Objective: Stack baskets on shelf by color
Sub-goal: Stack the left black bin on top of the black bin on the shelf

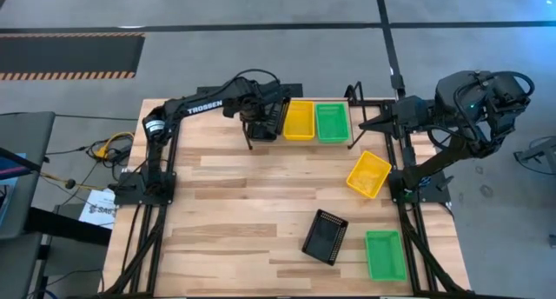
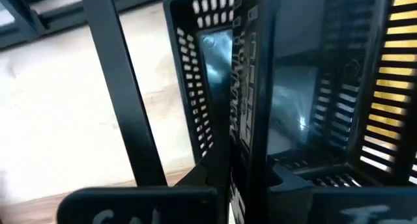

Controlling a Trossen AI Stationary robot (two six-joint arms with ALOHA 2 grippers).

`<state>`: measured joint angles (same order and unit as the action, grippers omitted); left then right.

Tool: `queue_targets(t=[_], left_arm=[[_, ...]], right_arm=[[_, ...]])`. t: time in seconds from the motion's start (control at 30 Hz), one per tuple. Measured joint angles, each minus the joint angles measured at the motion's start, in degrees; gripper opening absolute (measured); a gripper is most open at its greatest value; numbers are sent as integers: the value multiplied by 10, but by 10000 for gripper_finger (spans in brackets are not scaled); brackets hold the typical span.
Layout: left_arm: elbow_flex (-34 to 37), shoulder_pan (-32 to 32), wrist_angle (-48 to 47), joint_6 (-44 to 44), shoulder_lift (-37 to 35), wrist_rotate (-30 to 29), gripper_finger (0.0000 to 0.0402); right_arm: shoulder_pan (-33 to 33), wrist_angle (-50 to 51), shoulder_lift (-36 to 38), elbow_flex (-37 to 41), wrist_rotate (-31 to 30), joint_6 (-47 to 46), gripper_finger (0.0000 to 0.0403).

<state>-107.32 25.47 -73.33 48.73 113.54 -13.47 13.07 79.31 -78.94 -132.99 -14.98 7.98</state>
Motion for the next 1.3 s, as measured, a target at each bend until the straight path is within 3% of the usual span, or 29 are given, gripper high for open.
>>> queue_targets(t=[0.33,1.3], left_arm=[[-65,-11,-57,30,0,1,0],[-66,-15,-81,41,0,-8,0]], right_arm=[[0,3,0,0,0,2,8],[0,4,0,0,3,15,8]])
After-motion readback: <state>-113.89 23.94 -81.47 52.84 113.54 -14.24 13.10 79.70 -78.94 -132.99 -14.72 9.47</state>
